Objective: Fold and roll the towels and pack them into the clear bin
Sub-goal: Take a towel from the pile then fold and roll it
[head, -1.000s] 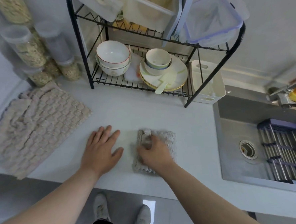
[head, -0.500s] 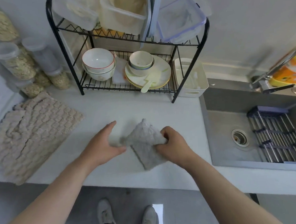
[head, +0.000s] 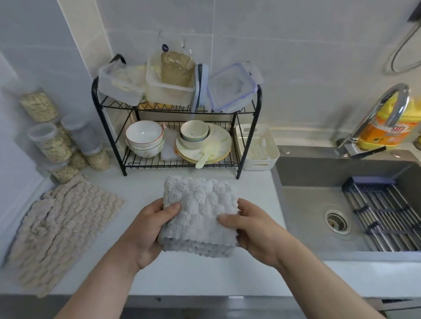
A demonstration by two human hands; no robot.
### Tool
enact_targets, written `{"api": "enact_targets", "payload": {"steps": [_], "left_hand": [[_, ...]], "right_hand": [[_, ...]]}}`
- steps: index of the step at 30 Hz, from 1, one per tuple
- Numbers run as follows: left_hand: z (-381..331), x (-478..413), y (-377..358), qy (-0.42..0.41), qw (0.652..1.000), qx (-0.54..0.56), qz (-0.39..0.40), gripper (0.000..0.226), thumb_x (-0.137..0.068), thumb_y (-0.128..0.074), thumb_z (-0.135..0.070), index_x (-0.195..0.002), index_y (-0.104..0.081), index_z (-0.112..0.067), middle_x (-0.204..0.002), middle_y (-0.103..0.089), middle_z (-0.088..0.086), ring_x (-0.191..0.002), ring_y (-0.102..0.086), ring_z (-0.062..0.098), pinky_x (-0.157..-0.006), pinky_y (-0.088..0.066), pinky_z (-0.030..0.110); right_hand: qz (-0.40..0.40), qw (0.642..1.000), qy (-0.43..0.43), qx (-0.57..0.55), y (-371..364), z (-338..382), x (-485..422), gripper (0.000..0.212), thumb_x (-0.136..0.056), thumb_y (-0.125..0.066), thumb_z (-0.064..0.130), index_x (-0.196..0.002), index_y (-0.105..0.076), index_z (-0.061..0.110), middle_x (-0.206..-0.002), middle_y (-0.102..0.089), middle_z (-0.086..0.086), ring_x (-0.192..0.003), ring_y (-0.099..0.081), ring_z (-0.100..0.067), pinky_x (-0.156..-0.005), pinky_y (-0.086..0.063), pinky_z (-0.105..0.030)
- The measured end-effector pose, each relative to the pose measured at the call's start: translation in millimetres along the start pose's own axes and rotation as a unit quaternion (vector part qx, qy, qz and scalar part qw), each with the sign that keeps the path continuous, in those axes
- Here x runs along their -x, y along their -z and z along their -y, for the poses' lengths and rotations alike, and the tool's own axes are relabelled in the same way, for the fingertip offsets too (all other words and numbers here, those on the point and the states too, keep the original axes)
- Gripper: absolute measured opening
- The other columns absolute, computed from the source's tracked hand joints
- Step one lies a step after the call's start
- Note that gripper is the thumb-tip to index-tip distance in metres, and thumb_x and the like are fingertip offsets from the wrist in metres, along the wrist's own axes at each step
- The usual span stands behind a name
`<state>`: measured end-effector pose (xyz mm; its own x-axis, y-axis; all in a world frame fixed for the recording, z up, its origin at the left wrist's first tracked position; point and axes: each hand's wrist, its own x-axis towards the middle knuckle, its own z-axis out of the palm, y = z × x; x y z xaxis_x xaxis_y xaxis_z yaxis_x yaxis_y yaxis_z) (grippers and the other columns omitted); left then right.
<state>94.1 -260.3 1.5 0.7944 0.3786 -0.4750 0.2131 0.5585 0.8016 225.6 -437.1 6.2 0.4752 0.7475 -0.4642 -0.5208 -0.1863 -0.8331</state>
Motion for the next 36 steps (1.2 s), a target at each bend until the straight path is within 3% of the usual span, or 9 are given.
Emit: {"api": "enact_targets", "payload": {"steps": [5, 8, 11, 14, 16, 19, 24, 29, 36], "left_hand": [[-10, 8, 14, -0.017, 1.000, -0.016, 0.003, 0.031, -0.092, -0.051, -0.002, -0.119, -0.061, -0.013, -0.115, -0.070, 0.014, -0.104, -0.067, 0.033, -0.082, -0.057, 0.044], [-15, 6, 22, -0.020, 0.999, 0.036, 0.002, 0.038, -0.083, -0.043, 0.013, -0.100, -0.071, -0.008, -0.114, -0.067, 0.024, -0.094, -0.069, 0.035, -0.077, -0.057, 0.041], [-19, -1, 35, 0.012, 0.996, 0.084, -0.016, 0.032, -0.081, -0.043, -0.011, -0.093, -0.073, -0.008, -0.110, -0.068, 0.021, -0.091, -0.066, 0.033, -0.079, -0.049, 0.041], [-29, -6, 45, 0.022, 0.998, -0.048, -0.045, 0.033, -0.088, -0.056, -0.045, -0.088, -0.068, -0.014, -0.097, -0.070, 0.018, -0.082, -0.064, 0.029, -0.071, -0.048, 0.036], [-34, -14, 51, -0.003, 0.989, -0.139, -0.050, 0.029, -0.065, -0.079, -0.039, -0.085, -0.068, -0.020, -0.102, -0.066, 0.013, -0.079, -0.063, 0.026, -0.069, -0.047, 0.035], [-37, -24, 50, -0.042, 0.984, -0.175, -0.009, 0.049, -0.055, -0.079, -0.027, -0.102, -0.067, -0.034, -0.118, -0.056, -0.004, -0.095, -0.064, 0.019, -0.079, -0.050, 0.034], [-38, -32, 17, -0.094, 0.979, -0.160, 0.087, 0.061, -0.055, -0.080, -0.016, -0.111, -0.061, -0.027, -0.110, -0.066, 0.002, -0.095, -0.066, 0.016, -0.075, -0.054, 0.028], [-18, -30, -65, -0.061, 0.954, -0.173, 0.238, 0.060, -0.051, -0.079, -0.021, -0.108, -0.064, -0.011, -0.105, -0.073, 0.010, -0.100, -0.069, 0.028, -0.083, -0.052, 0.037], [46, 5, -238, -0.008, 0.881, -0.198, 0.430, 0.054, -0.069, -0.073, -0.005, -0.121, -0.059, -0.013, -0.114, -0.070, 0.011, -0.103, -0.068, 0.029, -0.079, -0.059, 0.036]], "right_hand": [[-0.041, 0.998, 0.043, -0.004, -15, -1, -7, 0.033, -0.085, -0.051, -0.007, -0.113, -0.059, 0.011, -0.114, -0.065, -0.025, -0.096, -0.067, -0.039, -0.082, -0.052, -0.052], [-0.036, 0.995, 0.042, -0.085, -35, -3, -9, 0.038, -0.088, -0.039, -0.014, -0.107, -0.066, 0.005, -0.107, -0.071, -0.022, -0.094, -0.070, -0.037, -0.076, -0.059, -0.043], [-0.056, 0.987, 0.014, -0.151, -51, -1, -12, 0.033, -0.090, -0.038, 0.000, -0.106, -0.066, 0.003, -0.097, -0.073, -0.013, -0.080, -0.071, -0.030, -0.056, -0.056, -0.029], [-0.093, 0.989, 0.010, -0.112, -61, 0, -11, 0.028, -0.095, -0.047, 0.032, -0.091, -0.066, 0.011, -0.088, -0.064, -0.006, -0.077, -0.061, -0.026, -0.061, -0.050, -0.030], [-0.138, 0.990, 0.026, -0.007, -68, -2, -12, 0.016, -0.085, -0.065, 0.035, -0.082, -0.064, 0.019, -0.088, -0.063, -0.005, -0.075, -0.056, -0.024, -0.063, -0.045, -0.031], [-0.210, 0.975, 0.070, 0.030, -72, -7, -11, 0.022, -0.070, -0.068, 0.018, -0.091, -0.064, 0.023, -0.099, -0.066, -0.002, -0.072, -0.060, -0.022, -0.060, -0.044, -0.034], [-0.334, 0.932, 0.139, 0.031, -56, -10, 18, 0.047, -0.078, -0.070, 0.011, -0.120, -0.057, 0.027, -0.111, -0.067, 0.006, -0.096, -0.068, -0.013, -0.077, -0.055, -0.027], [-0.423, 0.887, 0.184, 0.008, -15, -10, 94, 0.017, -0.082, -0.069, 0.007, -0.095, -0.073, 0.018, -0.088, -0.077, 0.001, -0.083, -0.072, -0.011, -0.066, -0.052, -0.015], [-0.541, 0.800, 0.242, -0.097, 76, -39, 239, 0.021, -0.088, -0.065, 0.005, -0.107, -0.066, 0.014, -0.096, -0.074, -0.011, -0.086, -0.072, -0.026, -0.075, -0.059, -0.037]]}}
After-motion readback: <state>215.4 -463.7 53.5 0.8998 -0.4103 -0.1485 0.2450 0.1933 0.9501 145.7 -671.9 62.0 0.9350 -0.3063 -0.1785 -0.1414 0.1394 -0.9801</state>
